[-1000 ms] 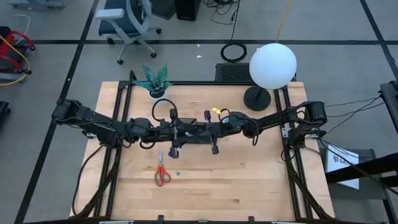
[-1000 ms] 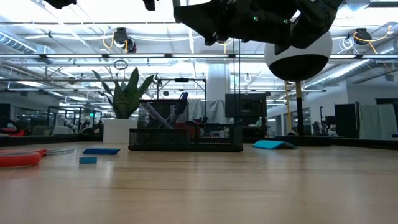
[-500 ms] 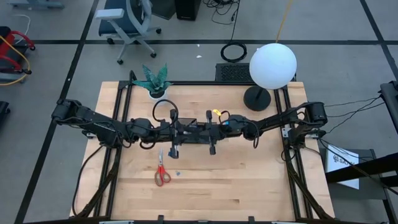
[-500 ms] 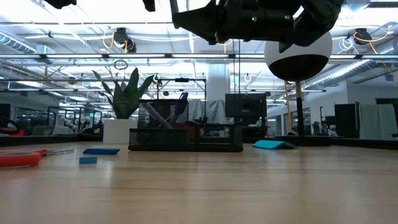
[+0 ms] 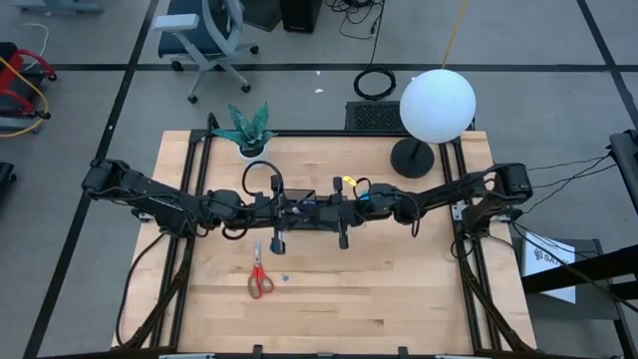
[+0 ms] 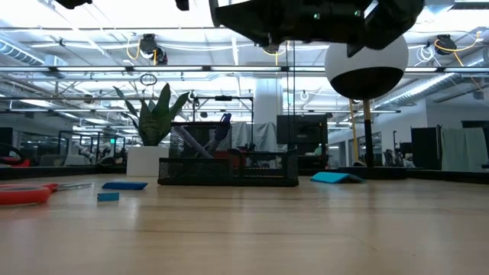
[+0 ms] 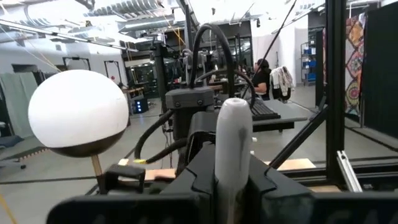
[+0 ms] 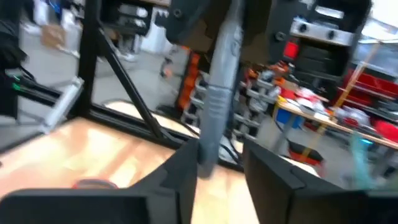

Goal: Pick and place office supplies into organizer
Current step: Put the gray marker into the black desk organizer

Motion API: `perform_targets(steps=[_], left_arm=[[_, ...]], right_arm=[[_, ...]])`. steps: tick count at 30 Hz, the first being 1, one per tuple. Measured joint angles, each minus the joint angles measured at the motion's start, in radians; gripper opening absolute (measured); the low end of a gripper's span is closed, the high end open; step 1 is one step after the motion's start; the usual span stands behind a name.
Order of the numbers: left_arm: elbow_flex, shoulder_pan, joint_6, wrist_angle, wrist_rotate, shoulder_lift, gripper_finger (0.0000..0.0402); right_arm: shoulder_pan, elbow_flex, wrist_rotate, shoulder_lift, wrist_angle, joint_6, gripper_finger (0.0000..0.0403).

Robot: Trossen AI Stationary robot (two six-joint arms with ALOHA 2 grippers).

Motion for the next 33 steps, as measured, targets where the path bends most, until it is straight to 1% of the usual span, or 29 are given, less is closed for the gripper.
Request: perform_targets(steps=[4,9,12,16,18,20,24,27,30,33], left_arm=[[0.000,-0.017,-0.034,-0.022,0.010,-0.028,0.0032],[0.000,-0.027,-0.113,-0.045,0.006,-0.043,0.0032],[0.000,-0.027,-0.186,-0.049,0.011,-0.047,0.0032],[0.000,-0.024,-0.281,-0.084,0.006,-0.036,0.0032],[0.000,-0.019,-0.332,-0.096,0.026,-0.029,0.0032],[0.000,-0.003,-0.408,-0.106,0.069,-0.028,0.0032],[0.000,0.041,-0.596,-0.106,0.150,-0.016,0.0032],[0.000,0.060,-0.713,-0.106,0.199,-0.009,0.0032],[0.000,0.068,-0.782,-0.108,0.232,0.005,0.0032],[0.000,0.065,-0.812,-0.075,0.239,0.003,0.0032]], right_arm=[[0.013,0.000,0.107,-0.095,-0.162,-0.075,0.0148],[0.067,0.000,0.269,-0.219,-0.338,-0.214,0.0158],[0.119,0.000,0.322,-0.253,-0.380,-0.379,0.0158],[0.207,0.000,0.396,-0.247,-0.380,-0.685,0.0159],[0.246,0.000,0.449,-0.226,-0.356,-0.864,0.0158],[0.277,0.000,0.503,-0.193,-0.313,-1.056,0.0156],[0.316,0.000,0.571,-0.102,-0.147,-1.494,0.0150],[0.329,0.000,0.579,-0.025,0.029,-1.789,0.0147],[0.332,0.000,0.575,0.041,0.187,-2.047,0.0145],[0.331,0.000,0.540,0.093,0.245,-2.229,0.0145]])
